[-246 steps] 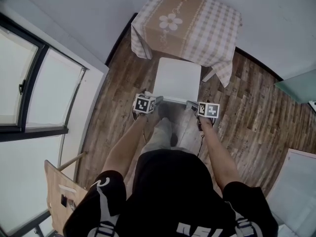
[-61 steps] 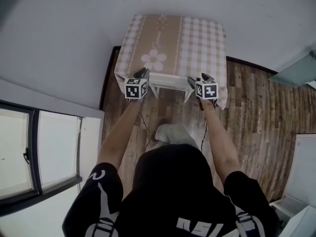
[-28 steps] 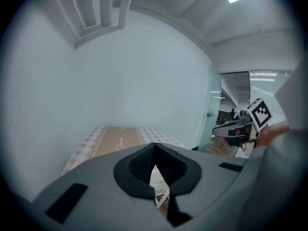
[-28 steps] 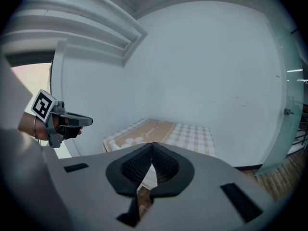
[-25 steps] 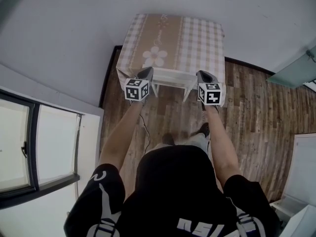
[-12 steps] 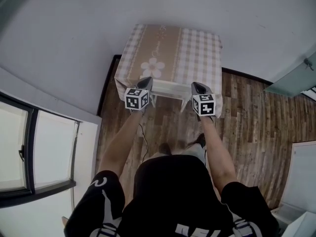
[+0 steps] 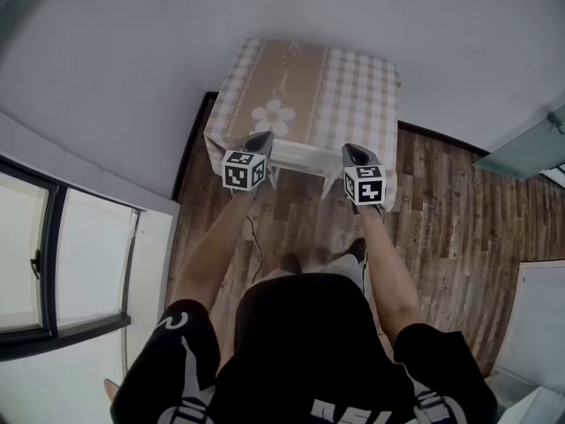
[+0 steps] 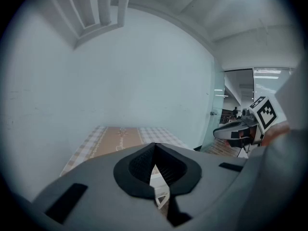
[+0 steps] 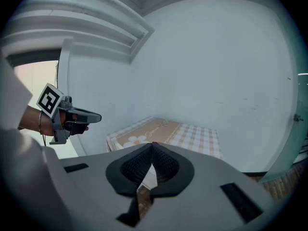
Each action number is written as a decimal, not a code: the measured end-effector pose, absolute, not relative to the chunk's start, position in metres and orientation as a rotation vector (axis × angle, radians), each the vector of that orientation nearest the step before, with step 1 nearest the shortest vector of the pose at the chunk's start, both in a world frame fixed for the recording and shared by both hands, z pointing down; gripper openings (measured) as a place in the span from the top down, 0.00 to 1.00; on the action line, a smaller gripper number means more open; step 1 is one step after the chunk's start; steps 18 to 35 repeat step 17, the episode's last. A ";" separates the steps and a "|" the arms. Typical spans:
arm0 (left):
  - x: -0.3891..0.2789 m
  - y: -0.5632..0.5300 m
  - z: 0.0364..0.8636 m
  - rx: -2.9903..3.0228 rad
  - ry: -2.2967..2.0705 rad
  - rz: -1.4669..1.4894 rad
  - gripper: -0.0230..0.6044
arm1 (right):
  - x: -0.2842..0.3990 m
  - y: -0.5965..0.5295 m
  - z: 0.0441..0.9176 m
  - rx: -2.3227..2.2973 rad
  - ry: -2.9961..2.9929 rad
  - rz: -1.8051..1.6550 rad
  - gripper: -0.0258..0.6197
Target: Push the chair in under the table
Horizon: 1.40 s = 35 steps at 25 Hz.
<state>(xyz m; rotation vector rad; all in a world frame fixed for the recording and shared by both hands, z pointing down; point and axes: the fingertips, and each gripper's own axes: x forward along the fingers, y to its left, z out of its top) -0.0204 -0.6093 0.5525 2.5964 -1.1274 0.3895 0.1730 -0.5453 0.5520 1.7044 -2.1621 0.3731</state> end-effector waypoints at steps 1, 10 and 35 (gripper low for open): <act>-0.019 -0.610 0.552 2.593 -1.131 0.389 0.92 | 0.175 -0.546 0.551 1.706 -2.163 0.373 0.94; -0.019 -0.609 0.554 2.582 -1.134 0.386 0.92 | 0.185 -0.550 0.551 1.727 -2.144 0.362 0.94; -0.017 -0.609 0.556 2.583 -1.136 0.386 0.92 | 0.189 -0.552 0.552 1.728 -2.139 0.356 0.94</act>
